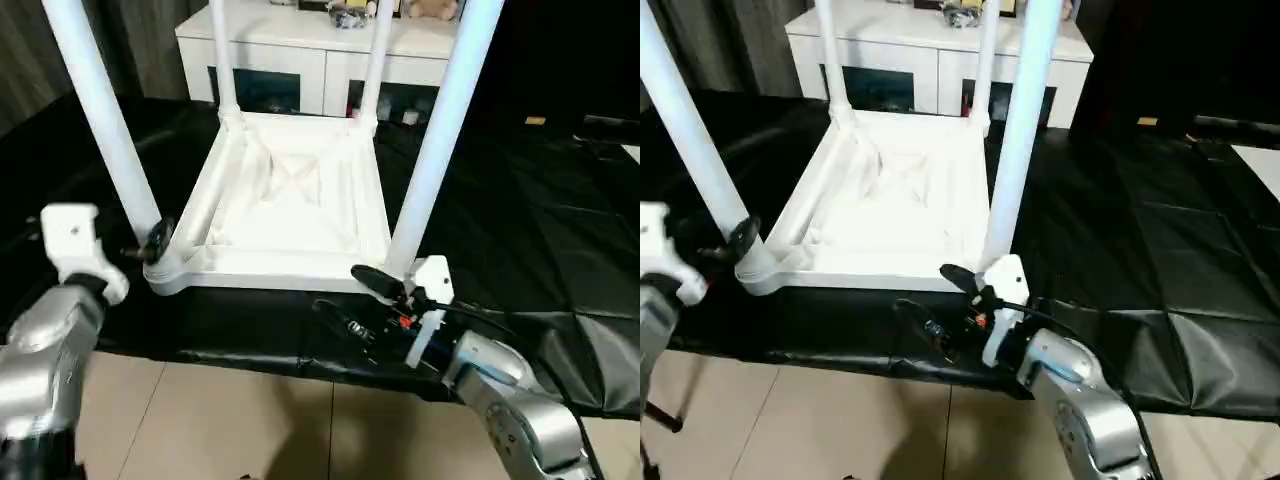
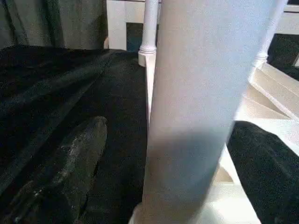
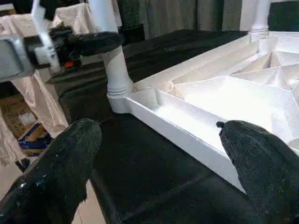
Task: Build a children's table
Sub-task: Flip table
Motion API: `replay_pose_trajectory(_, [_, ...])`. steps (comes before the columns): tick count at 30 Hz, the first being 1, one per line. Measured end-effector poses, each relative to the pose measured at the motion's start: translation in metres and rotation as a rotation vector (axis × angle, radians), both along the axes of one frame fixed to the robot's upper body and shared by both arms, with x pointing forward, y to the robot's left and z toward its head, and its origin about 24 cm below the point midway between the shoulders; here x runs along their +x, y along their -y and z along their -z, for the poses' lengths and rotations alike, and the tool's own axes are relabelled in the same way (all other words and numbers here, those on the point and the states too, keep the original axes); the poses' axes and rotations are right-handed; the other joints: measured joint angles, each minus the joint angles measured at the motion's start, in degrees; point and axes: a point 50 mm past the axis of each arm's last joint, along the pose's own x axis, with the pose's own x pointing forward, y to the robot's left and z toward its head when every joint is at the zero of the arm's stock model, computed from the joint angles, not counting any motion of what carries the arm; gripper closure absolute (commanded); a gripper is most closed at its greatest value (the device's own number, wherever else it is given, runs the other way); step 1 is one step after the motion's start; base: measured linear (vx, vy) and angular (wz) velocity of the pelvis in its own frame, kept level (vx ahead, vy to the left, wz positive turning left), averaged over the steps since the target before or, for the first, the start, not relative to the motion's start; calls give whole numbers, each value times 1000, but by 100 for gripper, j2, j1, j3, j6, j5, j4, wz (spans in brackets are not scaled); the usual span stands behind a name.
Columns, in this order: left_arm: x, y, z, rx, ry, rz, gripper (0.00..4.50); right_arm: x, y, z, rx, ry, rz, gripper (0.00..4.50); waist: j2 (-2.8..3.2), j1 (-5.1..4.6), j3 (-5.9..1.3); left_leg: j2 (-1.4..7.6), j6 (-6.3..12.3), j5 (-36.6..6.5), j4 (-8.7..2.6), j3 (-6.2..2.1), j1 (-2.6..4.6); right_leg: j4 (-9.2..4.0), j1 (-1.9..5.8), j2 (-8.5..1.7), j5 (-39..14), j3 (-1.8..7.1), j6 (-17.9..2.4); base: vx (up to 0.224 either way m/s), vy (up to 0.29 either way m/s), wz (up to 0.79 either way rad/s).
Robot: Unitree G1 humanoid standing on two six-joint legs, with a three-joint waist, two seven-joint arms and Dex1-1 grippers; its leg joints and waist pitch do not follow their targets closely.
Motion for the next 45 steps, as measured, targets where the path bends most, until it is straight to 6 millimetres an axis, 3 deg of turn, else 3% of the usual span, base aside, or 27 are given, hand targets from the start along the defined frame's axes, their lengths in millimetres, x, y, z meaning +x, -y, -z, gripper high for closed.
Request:
replay_pose_trajectory(16, [8, -2, 12, -46, -126, -44, 129, -2, -9, 0, -30, 12, -66, 0, 20, 0, 12, 1, 0, 0, -1, 4, 1, 0, -3, 0, -1, 3, -1, 0, 0, 0])
replay_pose_trajectory(24, [6, 11, 13, -170, -131, -87, 211, -1, -9, 2, -40, 5, -62, 0, 22, 21, 14, 1, 0, 0, -1, 8, -3, -3, -5, 0, -1, 5, -1, 0, 0, 0])
replay_pose_trajectory(32, [4, 44, 11, -327, -133, -147, 220, 10, -7, 15, -122, -48, 65, 0, 78, 95, 49, 1, 11, 7, -1, 18, -26, -6, -29, -1, -3, 10, -3, 0, 0, 0])
replay_pose_trajectory(38, [1, 66, 10, -530, -114, -150, 220, 22, 1, 25, -77, -172, 272, 0, 80, 165, 48, 2, 72, 48, 5, 29, -108, 9, -111, -4, -2, 13, -2, 0, 0, 0])
replay_pose_trajectory(45, [0, 82, 10, -578, -140, -155, 224, 39, -4, 7, 217, -274, 347, 0, 94, 141, 50, 3, 53, 38, 4, 35, -100, 13, -109, -6, 3, 16, 4, 0, 0, 0])
